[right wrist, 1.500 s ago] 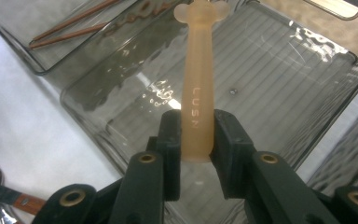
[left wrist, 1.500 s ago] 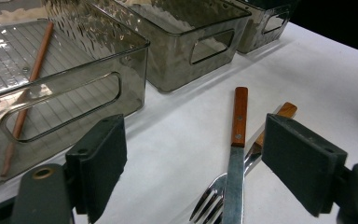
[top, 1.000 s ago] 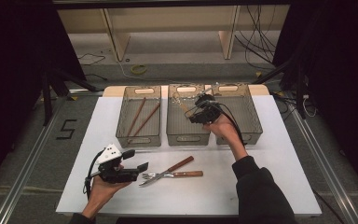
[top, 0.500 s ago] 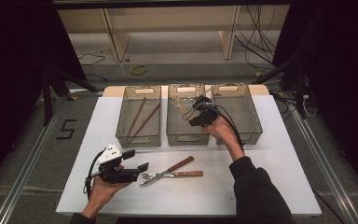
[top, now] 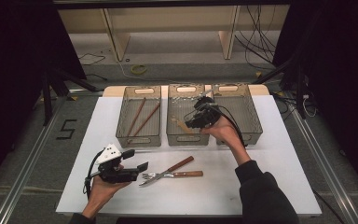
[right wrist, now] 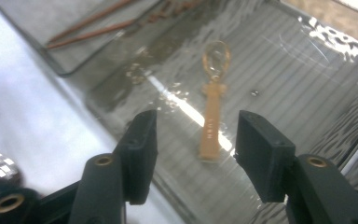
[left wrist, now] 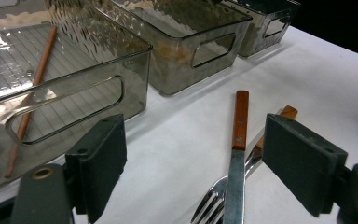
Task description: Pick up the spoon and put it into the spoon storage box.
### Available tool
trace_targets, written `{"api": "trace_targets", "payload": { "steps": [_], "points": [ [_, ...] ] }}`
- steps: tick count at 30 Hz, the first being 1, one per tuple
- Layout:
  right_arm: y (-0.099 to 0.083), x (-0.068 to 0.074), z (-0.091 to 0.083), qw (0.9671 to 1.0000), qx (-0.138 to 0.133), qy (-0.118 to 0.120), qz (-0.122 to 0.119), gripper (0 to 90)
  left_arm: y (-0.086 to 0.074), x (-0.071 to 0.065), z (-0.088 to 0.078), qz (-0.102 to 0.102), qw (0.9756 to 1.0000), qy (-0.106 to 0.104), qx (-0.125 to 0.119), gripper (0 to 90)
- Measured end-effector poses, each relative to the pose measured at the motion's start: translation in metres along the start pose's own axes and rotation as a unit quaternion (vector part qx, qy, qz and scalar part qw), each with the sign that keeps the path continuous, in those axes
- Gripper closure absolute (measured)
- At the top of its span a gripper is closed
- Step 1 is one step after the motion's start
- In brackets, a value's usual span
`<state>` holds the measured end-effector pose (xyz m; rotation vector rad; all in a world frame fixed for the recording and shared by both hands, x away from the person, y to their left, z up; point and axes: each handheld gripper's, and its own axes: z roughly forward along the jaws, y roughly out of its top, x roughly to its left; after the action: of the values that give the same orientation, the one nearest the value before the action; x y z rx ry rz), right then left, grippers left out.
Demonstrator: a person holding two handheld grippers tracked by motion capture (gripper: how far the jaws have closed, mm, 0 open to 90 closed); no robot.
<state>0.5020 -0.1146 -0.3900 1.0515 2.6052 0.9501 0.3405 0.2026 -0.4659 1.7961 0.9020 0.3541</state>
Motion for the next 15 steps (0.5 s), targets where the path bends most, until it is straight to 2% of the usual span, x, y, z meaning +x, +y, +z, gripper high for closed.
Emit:
{"api": "trace_targets", "payload": {
  "steps": [3, 6, 15],
  "points": [
    [-0.005, 0.006, -0.009, 0.9997, -0.009, 0.009, -0.021, 47.4, 0.000, 0.000, 0.000, 0.000, 1.0000, 0.000, -0.001, 21.4],
    [-0.011, 0.009, -0.014, 0.9995, -0.015, 0.021, -0.020, 47.7, 0.000, 0.000, 0.000, 0.000, 1.0000, 0.001, 0.000, 21.3],
    [-0.031, 0.018, -0.018, 0.9986, -0.029, 0.038, -0.023, 48.1, 0.000, 0.000, 0.000, -0.001, 1.0000, 0.001, -0.002, 21.3]
  ]
}}
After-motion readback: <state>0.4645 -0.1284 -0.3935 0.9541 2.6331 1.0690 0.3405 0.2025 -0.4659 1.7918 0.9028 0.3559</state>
